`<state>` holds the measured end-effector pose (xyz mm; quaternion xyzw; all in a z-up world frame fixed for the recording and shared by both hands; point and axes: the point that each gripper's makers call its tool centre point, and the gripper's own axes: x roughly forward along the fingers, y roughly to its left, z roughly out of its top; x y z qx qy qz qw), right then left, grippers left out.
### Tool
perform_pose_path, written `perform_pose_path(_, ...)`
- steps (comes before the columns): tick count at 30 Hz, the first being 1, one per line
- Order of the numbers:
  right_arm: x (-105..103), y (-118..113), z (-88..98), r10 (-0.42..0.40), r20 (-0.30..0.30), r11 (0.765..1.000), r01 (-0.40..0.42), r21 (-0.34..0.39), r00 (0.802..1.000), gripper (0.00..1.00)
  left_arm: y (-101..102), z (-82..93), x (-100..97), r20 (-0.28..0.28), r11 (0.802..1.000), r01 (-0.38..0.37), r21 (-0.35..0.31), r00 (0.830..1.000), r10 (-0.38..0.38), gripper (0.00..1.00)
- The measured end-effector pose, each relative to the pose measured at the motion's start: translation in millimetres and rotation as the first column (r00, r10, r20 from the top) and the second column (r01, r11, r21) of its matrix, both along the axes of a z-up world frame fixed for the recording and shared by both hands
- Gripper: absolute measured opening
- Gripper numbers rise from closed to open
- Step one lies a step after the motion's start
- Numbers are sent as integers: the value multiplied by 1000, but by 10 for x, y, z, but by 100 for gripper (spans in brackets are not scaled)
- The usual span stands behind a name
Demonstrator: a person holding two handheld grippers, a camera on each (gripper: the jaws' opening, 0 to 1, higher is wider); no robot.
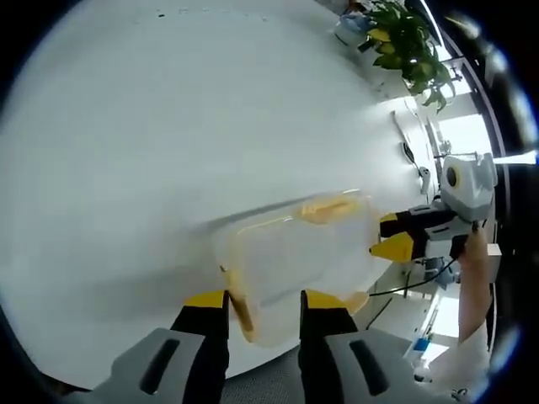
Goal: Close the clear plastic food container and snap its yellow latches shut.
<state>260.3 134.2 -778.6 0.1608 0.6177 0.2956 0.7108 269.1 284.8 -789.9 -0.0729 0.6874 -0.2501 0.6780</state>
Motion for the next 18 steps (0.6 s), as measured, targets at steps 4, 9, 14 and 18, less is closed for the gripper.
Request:
perform_pose_path(4, -44, -14, 27, 4, 4, 1000, -4, 0, 1000, 18, -8, 9, -11, 0, 1000, 3, 0, 1000, -3, 26)
perform_pose_path(9, -75, -30, 24, 15, 10, 1000, -15, -2, 1000, 19, -18, 19, -23, 9, 1000, 7, -5, 1000, -7, 26)
perform_pose_path(14, -121, -43, 19, 38, 24, 999, -37, -20, 999, 20, -39, 20, -34, 16, 1000, 11, -10, 1000, -10, 26)
perform_pose_path(18, -136, -40, -9, 42, 25, 999, -41, -14, 999, 20, -46, 21, -34, 22, 1000, 12, -14, 1000, -12, 27)
